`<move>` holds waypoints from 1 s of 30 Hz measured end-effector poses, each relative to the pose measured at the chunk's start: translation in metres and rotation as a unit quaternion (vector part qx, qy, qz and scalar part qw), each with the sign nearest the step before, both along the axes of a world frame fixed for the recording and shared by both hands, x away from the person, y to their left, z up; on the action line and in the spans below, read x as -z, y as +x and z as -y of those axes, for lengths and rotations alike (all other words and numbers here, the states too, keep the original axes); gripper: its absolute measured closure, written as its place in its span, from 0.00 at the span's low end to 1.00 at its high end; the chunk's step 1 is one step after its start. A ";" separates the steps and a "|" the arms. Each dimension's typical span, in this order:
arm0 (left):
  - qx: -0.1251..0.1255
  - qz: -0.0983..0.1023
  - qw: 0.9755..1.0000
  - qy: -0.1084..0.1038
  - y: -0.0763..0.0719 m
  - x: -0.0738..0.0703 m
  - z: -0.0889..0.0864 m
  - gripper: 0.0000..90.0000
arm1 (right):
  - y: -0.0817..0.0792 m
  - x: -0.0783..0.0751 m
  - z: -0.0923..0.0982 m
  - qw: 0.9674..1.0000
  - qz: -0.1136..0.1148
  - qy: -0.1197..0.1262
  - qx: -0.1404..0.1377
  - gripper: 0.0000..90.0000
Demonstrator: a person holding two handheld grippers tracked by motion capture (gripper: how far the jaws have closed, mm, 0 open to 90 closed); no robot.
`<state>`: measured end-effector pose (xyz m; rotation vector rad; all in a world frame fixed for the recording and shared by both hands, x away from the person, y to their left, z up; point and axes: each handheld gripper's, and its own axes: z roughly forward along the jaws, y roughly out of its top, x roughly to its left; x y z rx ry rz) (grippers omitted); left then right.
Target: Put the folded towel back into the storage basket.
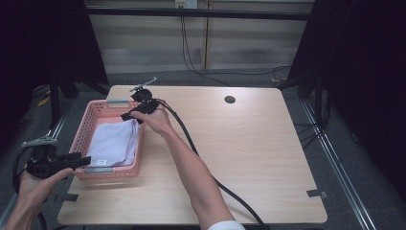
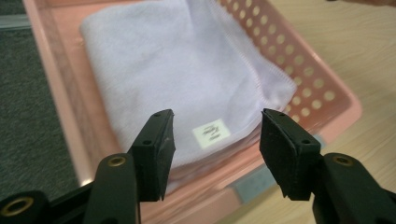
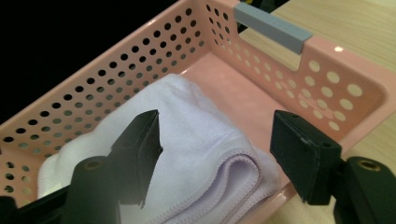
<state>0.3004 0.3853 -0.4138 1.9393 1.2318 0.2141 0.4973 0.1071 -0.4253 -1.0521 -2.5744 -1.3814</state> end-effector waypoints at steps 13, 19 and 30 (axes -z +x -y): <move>0.022 0.032 0.999 -0.025 -0.008 -0.012 0.044 0.49 | -0.022 -0.020 0.048 0.999 0.024 0.025 -0.008 0.34; 0.035 0.041 0.998 -0.042 -0.015 -0.007 0.070 0.50 | -0.045 -0.027 0.084 0.998 0.044 0.033 -0.007 0.33; 0.080 0.078 0.993 -0.040 -0.034 -0.005 0.136 0.48 | -0.093 -0.023 0.146 0.997 0.075 0.013 0.001 0.33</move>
